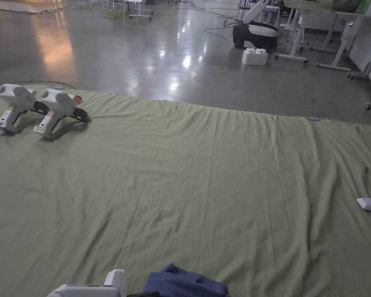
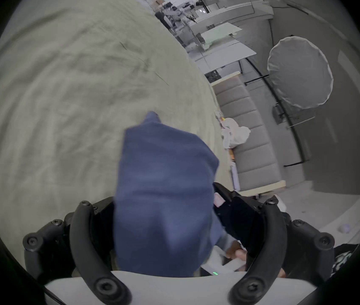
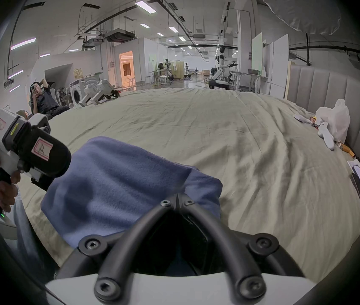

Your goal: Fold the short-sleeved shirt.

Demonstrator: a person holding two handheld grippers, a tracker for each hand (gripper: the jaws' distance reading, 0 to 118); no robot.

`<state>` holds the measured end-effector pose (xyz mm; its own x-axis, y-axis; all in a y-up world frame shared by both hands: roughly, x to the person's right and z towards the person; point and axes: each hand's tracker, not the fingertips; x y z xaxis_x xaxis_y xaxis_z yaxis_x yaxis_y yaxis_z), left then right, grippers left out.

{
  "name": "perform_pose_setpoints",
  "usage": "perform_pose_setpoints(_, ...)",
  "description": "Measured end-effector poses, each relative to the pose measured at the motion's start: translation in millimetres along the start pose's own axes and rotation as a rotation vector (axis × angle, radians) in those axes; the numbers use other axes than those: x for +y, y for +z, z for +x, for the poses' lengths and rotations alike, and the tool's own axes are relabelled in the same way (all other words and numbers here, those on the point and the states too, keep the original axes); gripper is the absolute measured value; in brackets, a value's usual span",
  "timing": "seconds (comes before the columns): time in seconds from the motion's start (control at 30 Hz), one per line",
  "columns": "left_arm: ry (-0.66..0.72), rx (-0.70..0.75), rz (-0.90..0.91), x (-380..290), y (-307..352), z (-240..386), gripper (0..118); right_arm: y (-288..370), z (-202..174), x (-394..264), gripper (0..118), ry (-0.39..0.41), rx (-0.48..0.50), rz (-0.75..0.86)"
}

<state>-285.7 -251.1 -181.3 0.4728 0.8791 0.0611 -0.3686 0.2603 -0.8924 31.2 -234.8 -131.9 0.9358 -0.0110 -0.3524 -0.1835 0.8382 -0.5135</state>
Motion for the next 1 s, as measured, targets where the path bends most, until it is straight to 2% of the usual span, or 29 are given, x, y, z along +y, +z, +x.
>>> perform_pose_setpoints(0.07, -0.001, 0.018, 0.001, 7, -4, -1, 90, 0, 1, 0, 0, -0.006, 0.003, -0.001)
perform_pose_setpoints(0.13, 0.040, 0.018, 0.001, 13, -5, -8, 66, 0, 2, 0, 0, -0.006, 0.003, -0.003)
perform_pose_setpoints(0.27, 0.076, 0.013, -0.019, 18, -5, -25, 41, 0, 3, 1, 0, -0.010, 0.008, -0.003)
perform_pose_setpoints(0.3, 0.079, 0.019, -0.017, 10, -4, -12, 34, 0, 2, 1, 0, -0.005, 0.009, -0.001)
perform_pose_setpoints(0.37, 0.131, -0.018, -0.009, 4, -4, -10, 29, 0, -2, 1, 0, 0.015, 0.002, 0.002)
perform_pose_setpoints(0.6, 0.172, -0.082, 0.029, 1, 12, 9, 25, 7, -6, 18, 0, 0.061, -0.007, 0.027)
perform_pose_setpoints(0.8, 0.115, -0.069, 0.101, 18, 87, 47, 25, 17, 13, 80, 0, 0.031, -0.039, 0.164)
perform_pose_setpoints(0.83, 0.101, -0.065, 0.110, 47, 100, -12, 25, 18, 18, 91, 0, 0.032, -0.049, 0.188)
perform_pose_setpoints(0.87, 0.087, -0.042, 0.135, 62, 119, -29, 25, 20, 25, 103, 0, 0.031, -0.063, 0.221)
perform_pose_setpoints(1.0, 0.080, 0.068, 0.194, 93, 201, -34, 24, 23, 52, 145, 0, 0.030, -0.107, 0.288)
